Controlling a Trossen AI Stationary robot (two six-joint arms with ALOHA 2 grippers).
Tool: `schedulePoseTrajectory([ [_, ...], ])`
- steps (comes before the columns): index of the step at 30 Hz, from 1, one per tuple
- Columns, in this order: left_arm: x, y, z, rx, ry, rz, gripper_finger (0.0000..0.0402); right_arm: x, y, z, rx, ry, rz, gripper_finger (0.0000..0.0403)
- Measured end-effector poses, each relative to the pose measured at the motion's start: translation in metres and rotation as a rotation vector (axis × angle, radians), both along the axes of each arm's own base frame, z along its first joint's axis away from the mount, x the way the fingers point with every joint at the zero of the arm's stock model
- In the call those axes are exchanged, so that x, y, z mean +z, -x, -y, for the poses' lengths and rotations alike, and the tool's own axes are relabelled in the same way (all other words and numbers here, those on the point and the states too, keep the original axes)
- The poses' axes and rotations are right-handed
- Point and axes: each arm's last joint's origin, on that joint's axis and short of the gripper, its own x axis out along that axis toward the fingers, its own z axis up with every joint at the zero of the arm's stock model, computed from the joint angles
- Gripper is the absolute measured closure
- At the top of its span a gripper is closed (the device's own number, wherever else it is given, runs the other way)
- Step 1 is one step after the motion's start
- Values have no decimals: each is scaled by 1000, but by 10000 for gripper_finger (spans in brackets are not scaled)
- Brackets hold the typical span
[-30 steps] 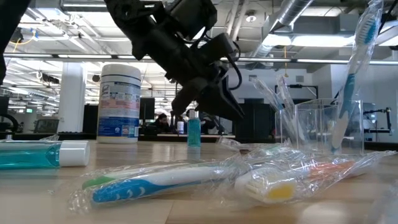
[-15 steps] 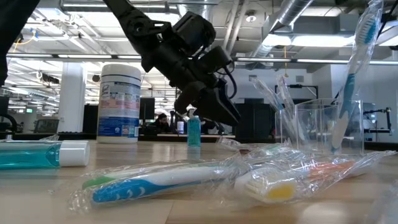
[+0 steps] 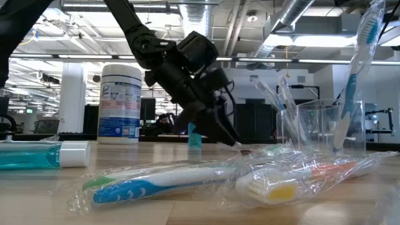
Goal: Pick & Place toothbrushing station
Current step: Put the purple toothbrush into the transparent organizer
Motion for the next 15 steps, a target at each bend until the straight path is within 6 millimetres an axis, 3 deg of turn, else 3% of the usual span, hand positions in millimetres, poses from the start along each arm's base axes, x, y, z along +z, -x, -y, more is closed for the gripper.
schedulePoseTrajectory([
  [15,-5,5,0,-5,13,-83,234,0,0,0,9,-3,-2,155],
])
